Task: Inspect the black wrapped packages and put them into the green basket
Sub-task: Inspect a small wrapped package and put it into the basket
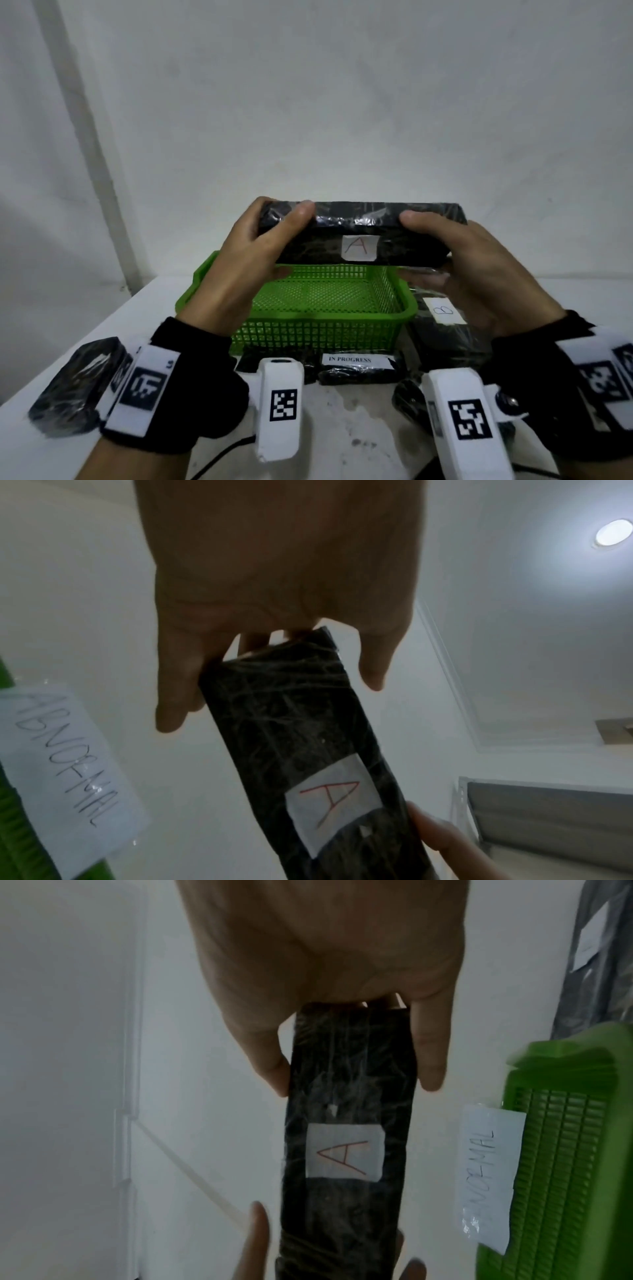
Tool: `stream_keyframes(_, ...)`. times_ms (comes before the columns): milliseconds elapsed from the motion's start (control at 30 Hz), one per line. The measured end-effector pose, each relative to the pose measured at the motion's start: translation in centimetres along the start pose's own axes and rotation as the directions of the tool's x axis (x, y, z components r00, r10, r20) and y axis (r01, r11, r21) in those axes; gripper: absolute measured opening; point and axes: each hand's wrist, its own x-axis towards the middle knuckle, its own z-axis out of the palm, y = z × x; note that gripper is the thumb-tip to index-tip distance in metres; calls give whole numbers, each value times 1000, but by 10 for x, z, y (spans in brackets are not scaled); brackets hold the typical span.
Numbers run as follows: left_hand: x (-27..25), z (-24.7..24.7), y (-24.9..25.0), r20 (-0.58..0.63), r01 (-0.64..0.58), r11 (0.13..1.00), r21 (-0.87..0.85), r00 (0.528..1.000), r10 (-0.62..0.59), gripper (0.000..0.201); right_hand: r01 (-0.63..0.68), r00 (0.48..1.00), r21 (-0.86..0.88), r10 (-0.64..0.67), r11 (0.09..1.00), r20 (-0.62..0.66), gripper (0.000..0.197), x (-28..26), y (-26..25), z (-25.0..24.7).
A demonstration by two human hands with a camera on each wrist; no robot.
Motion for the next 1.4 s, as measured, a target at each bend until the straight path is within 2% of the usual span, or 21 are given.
stream_keyframes(67, -1, 6, 0, -32, -5, 1000, -9, 999, 5, 33, 41, 999, 43, -40, 998, -28, 19, 0, 1, 2)
stream_keyframes(233, 1, 12, -2, -69, -40, 999, -25, 997, 38, 22, 123, 989, 66, -117, 990, -95, 13, -2, 5, 6)
stream_keyframes(333, 0, 10, -2, -82, -55, 998, -6, 995, 54, 20, 163, 984, 62, -158, 985, -76, 15, -2, 5, 7)
stream_keyframes(400, 0, 6, -2, -75, -29, 998, 54, 997, 33, 26, 233, 971, 57, -229, 971, -72, 19, -2, 4, 7)
stream_keyframes(500, -1, 0, 1, 12, 155, 986, 59, 988, -156, 53, 302, 951, -73, -305, 951, -45, 37, -1, 4, 2)
stream_keyframes(533, 0, -2, 1, 37, 199, 980, 7, 979, -200, 54, 263, 963, -137, -269, 955, -22, 51, -1, 3, -1)
stream_keyframes(600, 2, -4, -1, 23, 186, 976, -116, 983, -185, 38, 105, 994, -234, -103, 966, 23, 84, -1, 1, -7)
stream_keyframes(633, 3, -5, -2, 3, 159, 971, -177, 987, -161, 33, 39, 998, -239, -26, 970, 59, 94, -2, -1, -8)
stream_keyframes(667, 5, -6, -5, -5, 138, 965, -223, 990, -143, 38, -2, 995, -206, 23, 979, 98, 97, -4, -3, -9)
stream_keyframes(733, 8, -8, -9, 16, 112, 956, -270, 994, -112, 52, -23, 989, -92, 36, 996, 143, 86, -5, -7, -9)
stream_keyframes(800, 8, -8, -10, 65, 115, 949, -294, 993, -100, 50, 12, 990, -29, -8, 1000, 143, 71, -4, -7, -10)
stream_keyframes(867, 7, -7, -11, 35, 84, 951, -298, 996, -77, 53, 51, 991, -34, -46, 998, 122, 77, -2, -5, -10)
stream_keyframes(933, 8, -2, -14, -51, 28, 968, -250, 998, -42, 74, 69, 993, -57, -63, 996, 105, 90, 0, -2, -9)
stream_keyframes(1000, 9, 2, -18, -80, 11, 979, -201, 996, -28, 89, 80, 993, -66, -74, 995, 89, 83, 0, 1, -7)
stream_keyframes(1167, 9, 8, -22, -74, -12, 995, -102, 997, 4, 58, 130, 988, -65, -134, 989, -72, 39, 5, 13, -1)
stream_keyframes(1300, 11, 10, -28, -133, -49, 998, -24, 990, 46, 58, 186, 969, -126, -203, 974, -142, 33, 10, 25, 3)
stream_keyframes(1400, 11, 10, -29, -149, -51, 999, -18, 988, 48, 56, 216, 960, -168, -241, 962, -145, 33, 11, 29, 4)
